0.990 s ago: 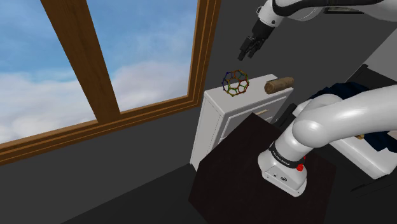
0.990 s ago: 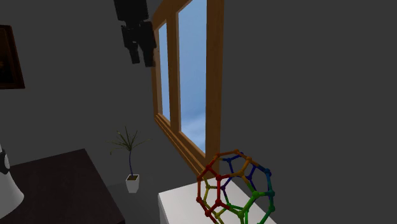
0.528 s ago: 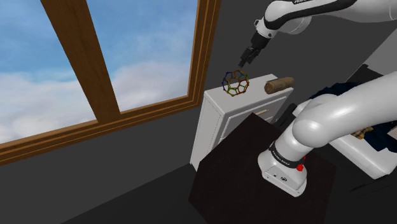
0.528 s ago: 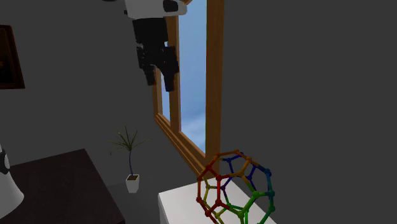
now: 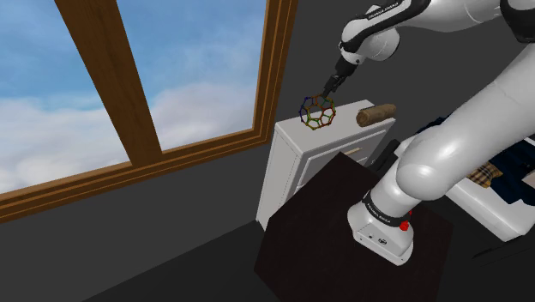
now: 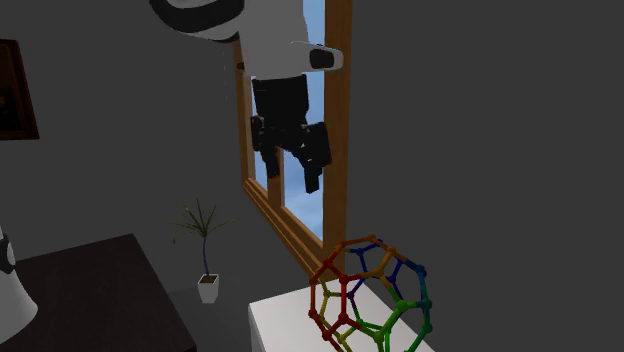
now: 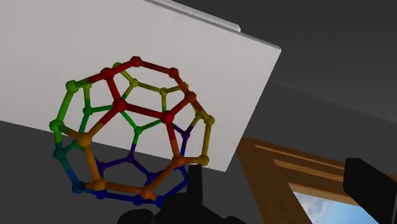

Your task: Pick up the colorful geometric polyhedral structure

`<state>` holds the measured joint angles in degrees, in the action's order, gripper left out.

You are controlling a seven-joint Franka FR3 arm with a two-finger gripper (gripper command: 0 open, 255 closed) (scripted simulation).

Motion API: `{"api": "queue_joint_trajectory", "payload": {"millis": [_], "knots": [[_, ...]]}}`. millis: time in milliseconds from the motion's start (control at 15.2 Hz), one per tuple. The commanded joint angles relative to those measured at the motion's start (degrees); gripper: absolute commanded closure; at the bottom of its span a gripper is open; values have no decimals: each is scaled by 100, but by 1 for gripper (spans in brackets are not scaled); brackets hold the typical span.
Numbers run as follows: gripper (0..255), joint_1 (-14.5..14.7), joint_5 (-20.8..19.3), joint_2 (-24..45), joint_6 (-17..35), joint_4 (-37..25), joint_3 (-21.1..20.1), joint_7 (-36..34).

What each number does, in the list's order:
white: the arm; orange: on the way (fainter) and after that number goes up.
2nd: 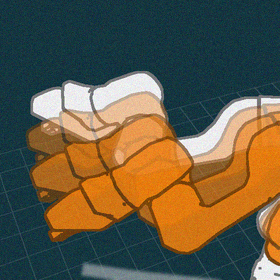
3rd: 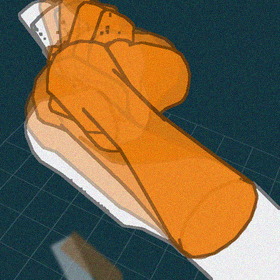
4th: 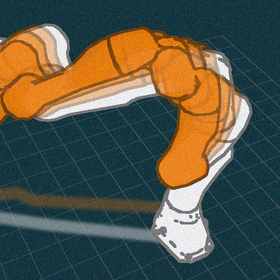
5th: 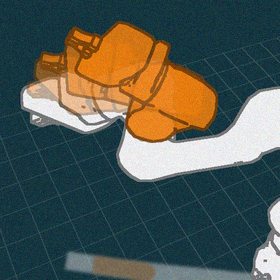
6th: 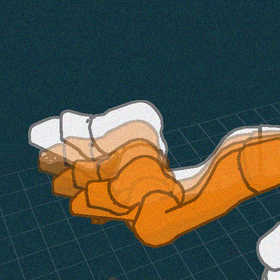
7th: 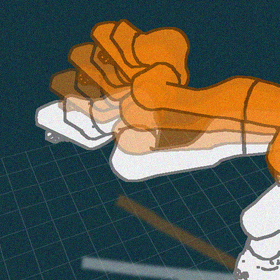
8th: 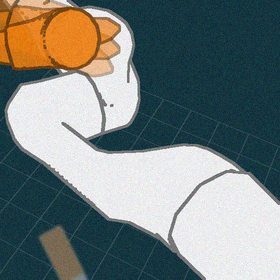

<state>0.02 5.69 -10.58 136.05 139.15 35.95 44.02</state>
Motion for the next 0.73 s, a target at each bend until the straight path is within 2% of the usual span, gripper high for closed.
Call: {"api": "queue_joint_trajectory", "payload": {"millis": [0,198,396,660], "knots": [[0,115,455,541,225,-198,230,578],[0,110,1313,1389,365,-607,395,1519],[0,-162,2148,2233,377,-1104,289,2388],[0,-371,2559,2616,516,-1215,92,2757]]}}
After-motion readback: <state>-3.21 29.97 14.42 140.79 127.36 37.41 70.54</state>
